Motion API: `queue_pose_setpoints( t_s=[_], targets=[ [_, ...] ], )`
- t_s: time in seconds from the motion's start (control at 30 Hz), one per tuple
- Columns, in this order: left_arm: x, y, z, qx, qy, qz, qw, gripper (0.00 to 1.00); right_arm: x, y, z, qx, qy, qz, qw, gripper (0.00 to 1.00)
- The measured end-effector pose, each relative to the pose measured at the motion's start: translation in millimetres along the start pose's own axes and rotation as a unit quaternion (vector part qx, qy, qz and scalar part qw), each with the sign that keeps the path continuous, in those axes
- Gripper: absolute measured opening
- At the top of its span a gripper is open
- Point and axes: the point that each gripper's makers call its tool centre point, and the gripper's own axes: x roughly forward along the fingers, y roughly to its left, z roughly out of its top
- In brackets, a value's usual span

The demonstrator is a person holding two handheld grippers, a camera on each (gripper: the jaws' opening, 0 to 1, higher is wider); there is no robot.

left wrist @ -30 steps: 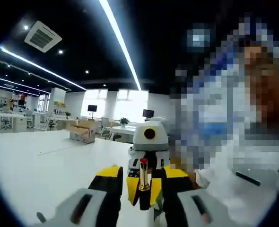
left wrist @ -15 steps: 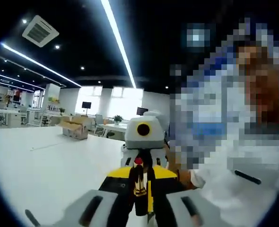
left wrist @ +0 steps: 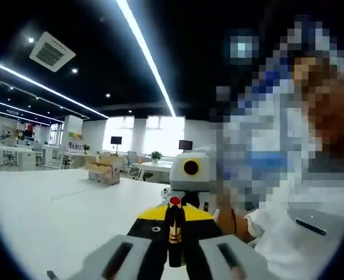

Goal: Unscrew the lipstick cap, remove the lipstick, and put the cap back on the lipstick

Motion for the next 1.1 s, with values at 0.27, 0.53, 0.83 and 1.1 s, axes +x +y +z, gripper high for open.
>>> queue_pose_setpoints(
  t_s=[0.27, 0.53, 0.83, 1.1],
  targets=[
    [-11.7, 15.0, 9.4, 0.006, -0.019, 0.084, 0.9963, 0.09, 9.2, -9.6, 7.7, -0.027, -0.01, -0.079, 0.9965, 0.11],
    [-18.7, 24.3, 22.5, 0.03, -0.04, 0.123, 0.9912, 0.09, 12.6, -18.8, 21.1, -0.093, -0.036, -0.143, 0.9847, 0.12],
    [-24.5, 11.2, 31.1, -0.068, -0.08, 0.037, 0.9938, 0.09, 6.9, 6.3, 29.2, -0.01, -0.086, -0.016, 0.9961, 0.11],
    [-24.1, -4.1, 35.7, -0.086, -0.089, -0.011, 0.9922, 0.09, 6.6, 21.9, 34.7, 0.047, -0.11, 0.065, 0.9907, 0.1]
  ],
)
